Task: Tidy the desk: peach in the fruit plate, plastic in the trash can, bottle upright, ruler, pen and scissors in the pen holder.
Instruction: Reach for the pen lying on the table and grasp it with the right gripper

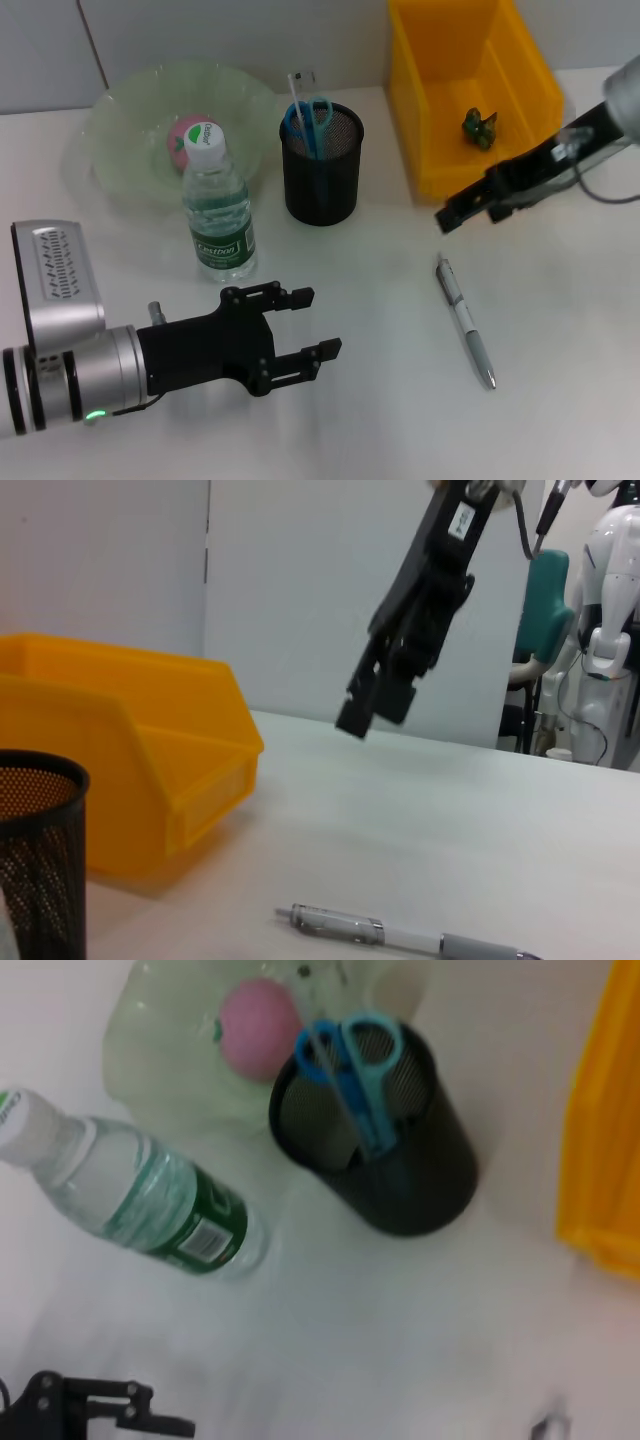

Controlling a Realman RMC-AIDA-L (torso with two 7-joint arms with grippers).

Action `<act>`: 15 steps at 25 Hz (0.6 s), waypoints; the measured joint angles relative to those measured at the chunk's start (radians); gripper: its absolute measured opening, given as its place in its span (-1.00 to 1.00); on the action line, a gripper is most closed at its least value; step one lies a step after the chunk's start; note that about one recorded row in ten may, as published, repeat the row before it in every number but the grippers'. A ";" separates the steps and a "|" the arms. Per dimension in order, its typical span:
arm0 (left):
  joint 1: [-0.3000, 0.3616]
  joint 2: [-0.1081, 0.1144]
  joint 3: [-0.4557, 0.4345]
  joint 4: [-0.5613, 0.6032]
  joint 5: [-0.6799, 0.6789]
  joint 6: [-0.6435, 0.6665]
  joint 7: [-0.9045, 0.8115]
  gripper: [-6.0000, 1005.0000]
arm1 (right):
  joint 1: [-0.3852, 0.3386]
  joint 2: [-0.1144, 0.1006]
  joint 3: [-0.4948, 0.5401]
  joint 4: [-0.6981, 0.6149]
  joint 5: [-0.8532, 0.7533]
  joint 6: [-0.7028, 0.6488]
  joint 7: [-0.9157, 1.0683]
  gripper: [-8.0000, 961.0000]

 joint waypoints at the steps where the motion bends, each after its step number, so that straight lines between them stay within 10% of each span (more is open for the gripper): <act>1: 0.002 0.000 0.000 0.000 0.000 0.000 0.006 0.34 | 0.013 0.001 -0.006 0.046 -0.011 0.014 0.026 0.72; 15: 0.007 -0.003 -0.015 0.000 -0.001 -0.025 0.077 0.35 | 0.107 0.015 -0.095 0.227 -0.158 0.116 0.145 0.71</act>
